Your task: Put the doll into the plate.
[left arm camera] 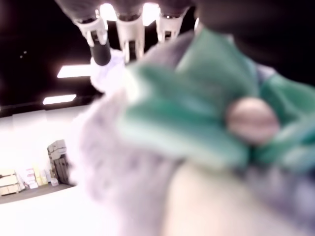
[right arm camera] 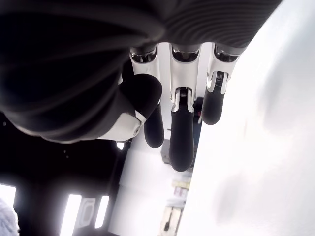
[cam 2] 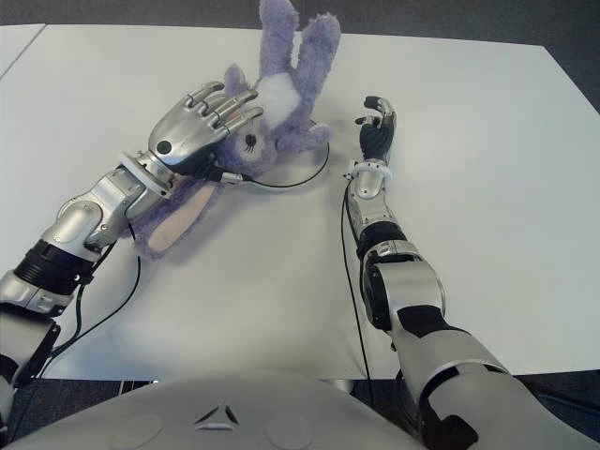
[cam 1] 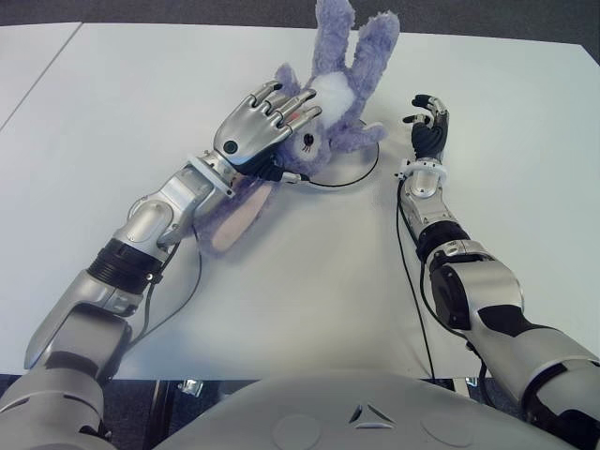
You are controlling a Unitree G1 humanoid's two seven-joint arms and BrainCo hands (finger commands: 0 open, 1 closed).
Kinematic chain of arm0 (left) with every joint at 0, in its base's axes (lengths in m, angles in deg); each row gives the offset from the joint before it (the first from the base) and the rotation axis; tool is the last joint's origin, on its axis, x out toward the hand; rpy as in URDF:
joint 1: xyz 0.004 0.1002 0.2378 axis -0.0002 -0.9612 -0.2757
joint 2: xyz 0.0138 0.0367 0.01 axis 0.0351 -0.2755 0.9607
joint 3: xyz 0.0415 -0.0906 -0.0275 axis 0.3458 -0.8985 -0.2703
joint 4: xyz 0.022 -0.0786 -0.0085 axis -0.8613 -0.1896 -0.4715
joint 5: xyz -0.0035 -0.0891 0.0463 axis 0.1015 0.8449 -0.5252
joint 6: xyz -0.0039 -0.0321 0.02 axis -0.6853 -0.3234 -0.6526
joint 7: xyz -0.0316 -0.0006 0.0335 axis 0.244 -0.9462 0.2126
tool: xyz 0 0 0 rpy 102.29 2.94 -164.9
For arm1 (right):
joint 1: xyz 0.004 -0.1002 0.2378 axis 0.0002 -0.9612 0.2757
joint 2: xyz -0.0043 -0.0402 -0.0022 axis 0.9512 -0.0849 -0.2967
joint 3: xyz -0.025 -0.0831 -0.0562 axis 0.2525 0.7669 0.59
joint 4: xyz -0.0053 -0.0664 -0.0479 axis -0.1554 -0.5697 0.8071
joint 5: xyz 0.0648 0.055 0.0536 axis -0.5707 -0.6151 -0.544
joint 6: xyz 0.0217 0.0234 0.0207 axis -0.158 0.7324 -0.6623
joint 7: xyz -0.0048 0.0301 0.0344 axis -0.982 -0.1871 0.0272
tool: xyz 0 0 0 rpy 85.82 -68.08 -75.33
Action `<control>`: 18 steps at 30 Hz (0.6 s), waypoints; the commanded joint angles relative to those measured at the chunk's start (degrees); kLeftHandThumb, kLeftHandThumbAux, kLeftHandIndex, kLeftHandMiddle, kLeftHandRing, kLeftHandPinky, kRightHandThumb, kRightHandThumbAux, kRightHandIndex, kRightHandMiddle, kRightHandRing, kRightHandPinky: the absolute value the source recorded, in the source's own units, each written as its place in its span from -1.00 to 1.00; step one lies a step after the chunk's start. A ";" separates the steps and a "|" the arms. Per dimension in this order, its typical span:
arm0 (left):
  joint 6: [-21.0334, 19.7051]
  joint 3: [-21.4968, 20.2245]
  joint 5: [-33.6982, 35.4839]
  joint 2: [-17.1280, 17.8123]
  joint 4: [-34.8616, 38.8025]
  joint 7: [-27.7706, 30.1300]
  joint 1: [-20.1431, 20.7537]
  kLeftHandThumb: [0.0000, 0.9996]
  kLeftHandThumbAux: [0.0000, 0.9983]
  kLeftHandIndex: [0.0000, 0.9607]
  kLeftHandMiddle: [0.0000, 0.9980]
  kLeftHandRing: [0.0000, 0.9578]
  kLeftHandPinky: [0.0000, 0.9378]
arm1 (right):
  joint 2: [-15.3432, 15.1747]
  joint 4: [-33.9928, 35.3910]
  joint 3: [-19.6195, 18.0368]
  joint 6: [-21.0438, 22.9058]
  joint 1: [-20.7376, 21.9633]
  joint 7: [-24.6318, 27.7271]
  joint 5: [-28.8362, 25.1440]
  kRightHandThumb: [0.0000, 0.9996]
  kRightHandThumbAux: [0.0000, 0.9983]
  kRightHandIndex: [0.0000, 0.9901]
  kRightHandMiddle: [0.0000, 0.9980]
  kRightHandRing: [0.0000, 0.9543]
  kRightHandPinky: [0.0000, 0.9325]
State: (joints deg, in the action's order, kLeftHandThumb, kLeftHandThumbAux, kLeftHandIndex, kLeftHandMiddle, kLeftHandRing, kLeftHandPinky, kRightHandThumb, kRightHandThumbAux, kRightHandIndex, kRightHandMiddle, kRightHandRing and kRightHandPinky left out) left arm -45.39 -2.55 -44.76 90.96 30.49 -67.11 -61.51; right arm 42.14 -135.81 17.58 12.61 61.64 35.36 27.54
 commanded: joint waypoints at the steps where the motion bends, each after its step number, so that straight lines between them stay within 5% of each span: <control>1: 3.72 -0.96 -0.07 3.45 -4.80 -3.13 1.06 -0.94 -0.51 -1.00 -1.00 -1.00 -1.00 | 5.67 -10.57 2.93 2.00 -19.25 -1.27 4.17 1.00 0.34 -0.44 -0.42 -0.04 -0.47; 18: 8.97 -2.65 1.51 5.43 -6.20 -9.12 1.91 -0.93 -0.51 -1.00 -1.00 -1.00 -1.00 | 5.59 -10.70 4.24 2.51 -19.05 -2.54 5.89 1.00 0.33 -0.45 -0.42 -0.03 -0.49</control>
State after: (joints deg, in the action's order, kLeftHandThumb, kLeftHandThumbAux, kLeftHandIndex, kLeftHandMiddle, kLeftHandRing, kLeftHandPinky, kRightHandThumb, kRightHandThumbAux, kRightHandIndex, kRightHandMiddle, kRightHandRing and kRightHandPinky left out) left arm -40.00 -4.51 -44.18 94.78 26.52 -72.89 -59.53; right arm 42.12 -135.81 19.13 13.05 61.80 33.78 29.77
